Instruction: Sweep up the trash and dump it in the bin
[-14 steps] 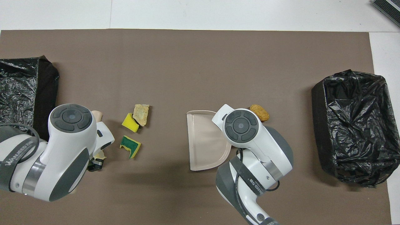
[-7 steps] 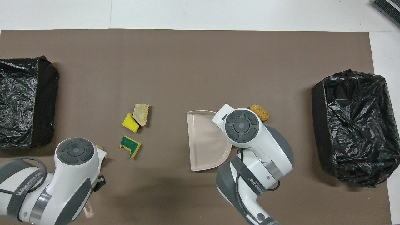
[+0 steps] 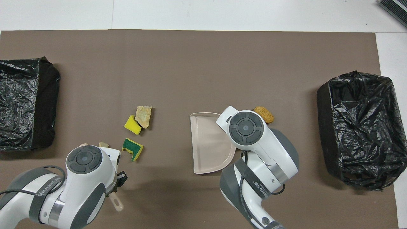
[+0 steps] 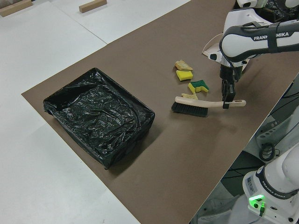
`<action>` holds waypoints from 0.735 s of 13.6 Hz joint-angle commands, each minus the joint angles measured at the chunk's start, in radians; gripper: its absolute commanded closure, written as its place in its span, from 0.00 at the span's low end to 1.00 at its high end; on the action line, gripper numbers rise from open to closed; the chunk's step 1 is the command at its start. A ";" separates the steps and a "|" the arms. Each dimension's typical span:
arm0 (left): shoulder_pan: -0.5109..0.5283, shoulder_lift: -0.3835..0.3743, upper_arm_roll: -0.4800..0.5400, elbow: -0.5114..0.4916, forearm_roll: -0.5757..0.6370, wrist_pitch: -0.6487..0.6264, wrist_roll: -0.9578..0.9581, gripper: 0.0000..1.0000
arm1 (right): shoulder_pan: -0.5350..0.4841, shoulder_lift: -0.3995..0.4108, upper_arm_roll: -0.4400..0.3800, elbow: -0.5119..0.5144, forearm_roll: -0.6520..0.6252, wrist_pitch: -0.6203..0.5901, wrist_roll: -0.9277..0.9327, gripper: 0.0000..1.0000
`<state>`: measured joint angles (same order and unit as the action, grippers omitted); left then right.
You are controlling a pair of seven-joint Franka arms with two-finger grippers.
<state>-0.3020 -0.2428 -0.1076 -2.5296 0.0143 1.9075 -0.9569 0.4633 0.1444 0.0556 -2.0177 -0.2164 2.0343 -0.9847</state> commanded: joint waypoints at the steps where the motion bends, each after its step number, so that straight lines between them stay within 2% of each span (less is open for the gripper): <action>1: -0.063 0.040 0.013 0.032 -0.048 0.079 0.056 1.00 | -0.018 -0.028 0.007 -0.035 0.002 0.018 -0.025 1.00; 4: -0.086 0.079 0.013 0.078 -0.096 0.111 0.212 1.00 | -0.018 -0.028 0.007 -0.035 0.002 0.018 -0.025 1.00; 7: -0.100 0.085 0.011 0.083 -0.118 0.148 0.430 1.00 | -0.018 -0.028 0.007 -0.035 0.002 0.018 -0.025 1.00; 9: -0.127 0.085 0.011 0.084 -0.146 0.174 0.486 1.00 | -0.018 -0.028 0.007 -0.035 0.002 0.017 -0.025 1.00; 10: -0.155 0.121 0.011 0.101 -0.151 0.183 0.500 1.00 | -0.020 -0.028 0.007 -0.035 0.002 0.017 -0.025 1.00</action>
<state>-0.3989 -0.1689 -0.1093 -2.4526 -0.1090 2.0630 -0.5064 0.4631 0.1444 0.0555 -2.0185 -0.2164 2.0343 -0.9847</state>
